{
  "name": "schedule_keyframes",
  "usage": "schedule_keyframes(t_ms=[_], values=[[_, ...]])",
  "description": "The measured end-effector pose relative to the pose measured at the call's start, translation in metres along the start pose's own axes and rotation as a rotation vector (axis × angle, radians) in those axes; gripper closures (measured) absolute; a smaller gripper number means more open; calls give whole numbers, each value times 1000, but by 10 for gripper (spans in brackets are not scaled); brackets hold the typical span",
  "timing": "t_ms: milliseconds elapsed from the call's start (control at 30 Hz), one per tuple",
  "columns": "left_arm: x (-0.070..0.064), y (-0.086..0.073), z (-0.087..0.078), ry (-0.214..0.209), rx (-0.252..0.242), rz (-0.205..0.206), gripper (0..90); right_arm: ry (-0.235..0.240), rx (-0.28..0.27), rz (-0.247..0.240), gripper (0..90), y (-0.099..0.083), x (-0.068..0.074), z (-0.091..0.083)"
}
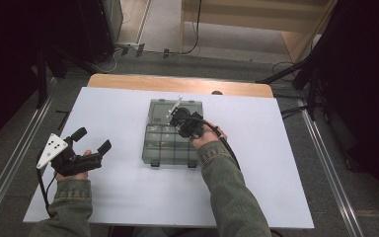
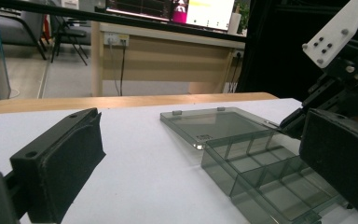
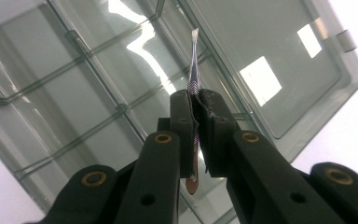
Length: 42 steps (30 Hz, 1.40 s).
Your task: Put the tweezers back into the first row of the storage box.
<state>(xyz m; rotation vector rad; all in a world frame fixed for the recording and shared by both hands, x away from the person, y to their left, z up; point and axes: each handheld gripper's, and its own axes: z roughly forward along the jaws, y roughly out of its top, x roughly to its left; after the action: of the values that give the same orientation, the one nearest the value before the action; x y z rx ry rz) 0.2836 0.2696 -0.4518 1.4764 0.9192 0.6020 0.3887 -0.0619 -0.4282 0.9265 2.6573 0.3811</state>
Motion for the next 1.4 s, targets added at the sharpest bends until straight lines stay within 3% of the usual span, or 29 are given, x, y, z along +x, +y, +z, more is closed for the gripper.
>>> schedule_keyframes(t_ms=[300,367,467,500,567,700,967,1400], values=[[0,0,1,-4,-3,-7,0,14,10,-18,849,2,0,9],[0,0,1,-5,-5,-11,0,13,5,-1,821,2,0,9],[0,0,0,-5,-6,-11,0,0,0,11,589,0,1,8],[0,0,1,-5,-5,-13,0,0,0,11,589,0,1,8],[0,-1,1,-6,-6,-18,0,-1,-7,30,450,-1,0,6],[0,-1,1,-6,-6,-19,0,9,-32,69,264,-4,-2,0],[0,-1,1,-7,-5,-18,0,25,-66,107,53,-16,-3,-4],[0,-1,0,-5,-7,-26,0,53,-139,177,0,-43,-8,-19]])
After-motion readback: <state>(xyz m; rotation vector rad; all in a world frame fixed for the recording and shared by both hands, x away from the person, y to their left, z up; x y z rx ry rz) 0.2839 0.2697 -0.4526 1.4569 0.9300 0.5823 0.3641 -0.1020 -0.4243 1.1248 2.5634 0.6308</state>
